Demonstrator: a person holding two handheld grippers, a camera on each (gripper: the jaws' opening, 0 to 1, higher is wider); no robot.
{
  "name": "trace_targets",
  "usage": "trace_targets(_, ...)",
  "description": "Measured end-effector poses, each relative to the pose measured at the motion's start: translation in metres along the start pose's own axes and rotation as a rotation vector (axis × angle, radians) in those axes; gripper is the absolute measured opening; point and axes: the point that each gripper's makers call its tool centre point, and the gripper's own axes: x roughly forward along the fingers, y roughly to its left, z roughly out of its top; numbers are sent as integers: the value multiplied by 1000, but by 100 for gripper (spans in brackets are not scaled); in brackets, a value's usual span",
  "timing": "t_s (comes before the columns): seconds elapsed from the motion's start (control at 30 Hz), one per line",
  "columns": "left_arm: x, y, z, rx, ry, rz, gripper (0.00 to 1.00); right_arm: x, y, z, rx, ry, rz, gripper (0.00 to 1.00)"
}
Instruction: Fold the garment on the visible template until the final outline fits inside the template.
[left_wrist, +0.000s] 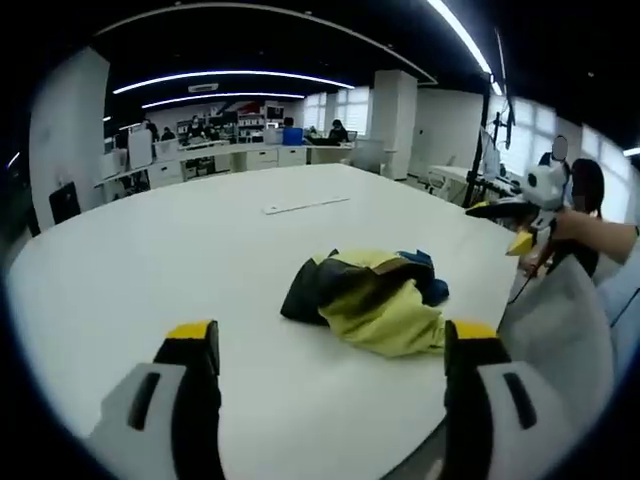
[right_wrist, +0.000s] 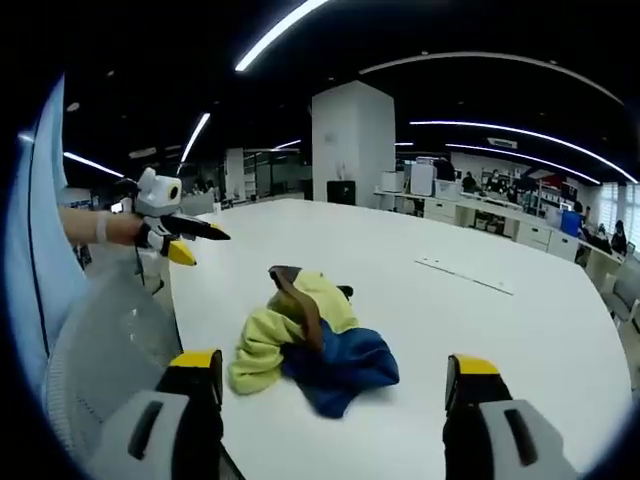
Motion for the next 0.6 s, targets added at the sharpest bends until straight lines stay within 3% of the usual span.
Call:
trace_targets(0.27,-8,7,13,-44,-20,94,90,6,-2,-2,5,-21,16,95)
trace_targets(0.37,-11,6,20,-83,-35,99,90,8,-5,-1,20,-31,27,96)
trace_targets(0.6,-13,9,25,-66,-5,124,90,10,-11,0,27,-38,40,98)
